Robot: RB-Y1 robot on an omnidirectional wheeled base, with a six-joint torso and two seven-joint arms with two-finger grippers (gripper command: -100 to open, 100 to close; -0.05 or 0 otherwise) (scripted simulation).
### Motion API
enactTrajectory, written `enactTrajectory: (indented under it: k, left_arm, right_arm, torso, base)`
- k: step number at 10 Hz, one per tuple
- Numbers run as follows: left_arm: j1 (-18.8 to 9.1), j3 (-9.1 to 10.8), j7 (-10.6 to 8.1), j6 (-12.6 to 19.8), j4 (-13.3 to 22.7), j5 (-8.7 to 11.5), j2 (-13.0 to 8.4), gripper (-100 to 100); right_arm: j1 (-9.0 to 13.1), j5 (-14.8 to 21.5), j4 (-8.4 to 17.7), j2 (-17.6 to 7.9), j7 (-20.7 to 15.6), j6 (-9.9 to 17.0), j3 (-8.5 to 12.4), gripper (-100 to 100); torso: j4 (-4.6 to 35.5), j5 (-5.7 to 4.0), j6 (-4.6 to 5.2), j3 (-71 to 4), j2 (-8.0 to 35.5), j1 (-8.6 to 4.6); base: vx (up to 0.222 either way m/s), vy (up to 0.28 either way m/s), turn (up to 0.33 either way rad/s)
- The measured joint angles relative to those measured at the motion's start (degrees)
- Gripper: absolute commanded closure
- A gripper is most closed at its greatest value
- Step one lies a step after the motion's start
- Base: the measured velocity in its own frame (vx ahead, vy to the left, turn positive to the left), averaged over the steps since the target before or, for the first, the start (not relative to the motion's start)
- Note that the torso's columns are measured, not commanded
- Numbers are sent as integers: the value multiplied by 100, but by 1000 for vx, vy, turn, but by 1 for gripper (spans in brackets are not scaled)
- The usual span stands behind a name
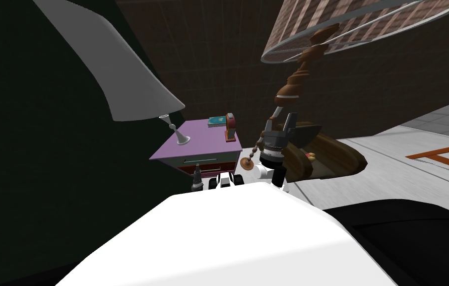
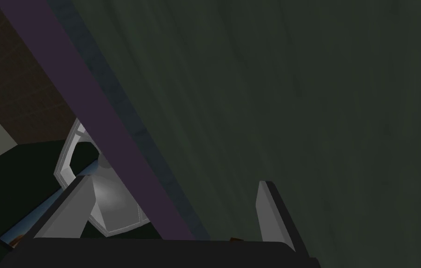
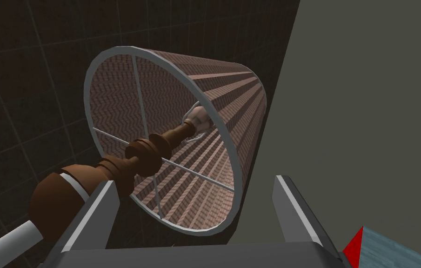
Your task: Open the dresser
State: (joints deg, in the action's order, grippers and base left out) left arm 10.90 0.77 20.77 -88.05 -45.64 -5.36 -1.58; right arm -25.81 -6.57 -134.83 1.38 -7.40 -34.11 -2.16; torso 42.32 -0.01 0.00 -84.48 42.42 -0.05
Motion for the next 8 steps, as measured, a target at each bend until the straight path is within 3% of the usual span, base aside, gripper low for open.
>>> enactTrajectory:
  k: [1,5,6,8]
  left_arm:
    - [-3,-1,6,-16,12,-1,12,-100]
    - [-464,286,131,250,189,178,-17,-100]
    - [-655,377,177,271,379,235,-22,-100]
    - [-824,493,232,457,356,307,-27,-100]
  right_arm:
    - [0,0,0,0,0,0,0,0]
    - [2,0,1,0,0,1,0,0]
    - [2,0,1,0,0,1,0,0]
    - [1,0,1,0,0,0,0,0]
  torso:
    - [0,0,-1,0,0,4]
    - [-3,0,1,-7,-10,-1]
    - [-5,1,-1,-10,-17,3]
    - [-6,3,-3,-14,-23,9]
  base:
    - [-76,21,-233]
    - [-104,11,-166]
    - [-125,17,-181]
    - [-75,6,-73]
